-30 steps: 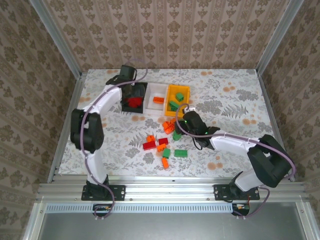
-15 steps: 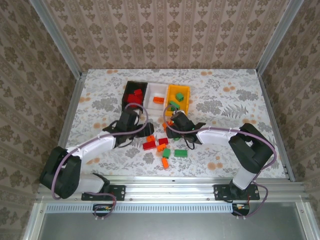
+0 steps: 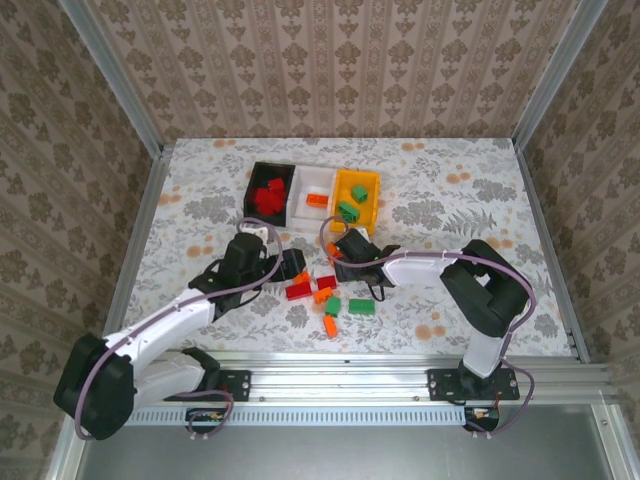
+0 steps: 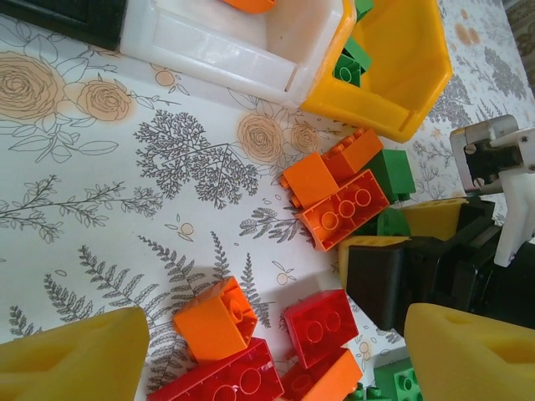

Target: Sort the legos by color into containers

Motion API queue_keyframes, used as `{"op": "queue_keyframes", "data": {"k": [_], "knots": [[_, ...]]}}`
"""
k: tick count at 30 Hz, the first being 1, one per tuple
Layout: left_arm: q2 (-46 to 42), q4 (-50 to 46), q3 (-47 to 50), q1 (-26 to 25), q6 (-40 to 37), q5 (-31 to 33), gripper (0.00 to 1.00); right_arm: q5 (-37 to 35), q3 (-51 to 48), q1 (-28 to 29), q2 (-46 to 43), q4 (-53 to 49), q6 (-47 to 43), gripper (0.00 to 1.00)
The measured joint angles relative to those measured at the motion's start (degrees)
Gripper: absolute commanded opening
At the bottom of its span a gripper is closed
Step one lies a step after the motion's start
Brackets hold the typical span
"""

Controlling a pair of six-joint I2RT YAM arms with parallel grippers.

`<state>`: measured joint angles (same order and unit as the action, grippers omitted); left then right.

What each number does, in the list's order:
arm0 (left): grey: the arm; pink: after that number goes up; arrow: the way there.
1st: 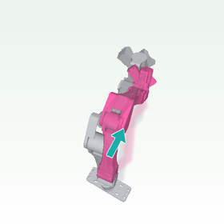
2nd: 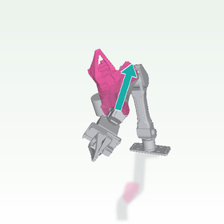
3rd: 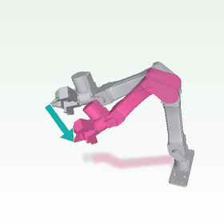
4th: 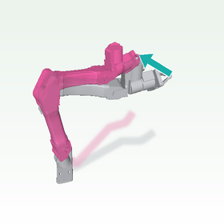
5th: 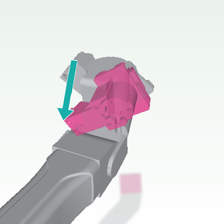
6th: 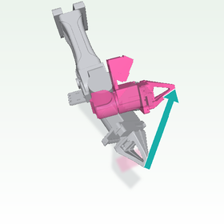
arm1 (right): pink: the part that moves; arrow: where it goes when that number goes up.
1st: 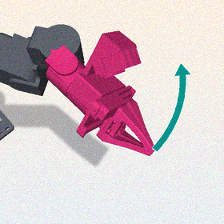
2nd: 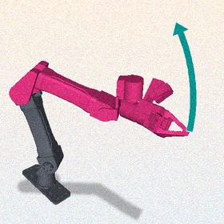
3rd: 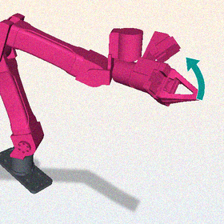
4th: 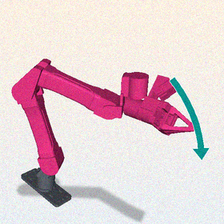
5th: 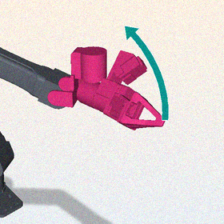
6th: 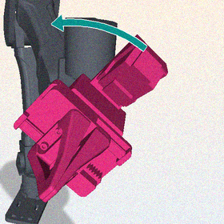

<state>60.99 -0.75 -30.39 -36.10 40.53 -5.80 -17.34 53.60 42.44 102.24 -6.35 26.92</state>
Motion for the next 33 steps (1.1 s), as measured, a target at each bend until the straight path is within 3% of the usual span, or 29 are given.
{"op": "queue_keyframes", "data": {"k": [5,12,17,22,27,33], "knots": [[-1.09,0.17,1.03,0.02,0.02,0.24,0.82,-3.78,-1.27,-0.20,-0.74,-0.50,0.79,0.73],[-1.11,1.36,3.34,0.02,0.48,0.22,0.82,-3.48,-4.42,-2.25,-4.37,-1.62,1.27,0.68],[-1.18,1.62,3.52,0.00,0.50,0.24,0.82,-1.62,-2.54,-2.45,-3.85,-2.21,0.20,0.56],[-4.79,0.28,3.56,0.02,0.46,1.55,0.82,-1.22,-2.16,-2.71,-3.69,-1.62,0.17,0.51],[-10.69,-0.52,4.28,0.02,0.46,2.97,0.84,-1.25,-2.19,-2.82,-3.61,-1.57,0.28,0.53],[-11.58,-0.79,5.03,0.02,0.48,3.72,0.84,-1.29,-2.19,-2.86,-2.78,-1.57,0.28,0.57]]}}
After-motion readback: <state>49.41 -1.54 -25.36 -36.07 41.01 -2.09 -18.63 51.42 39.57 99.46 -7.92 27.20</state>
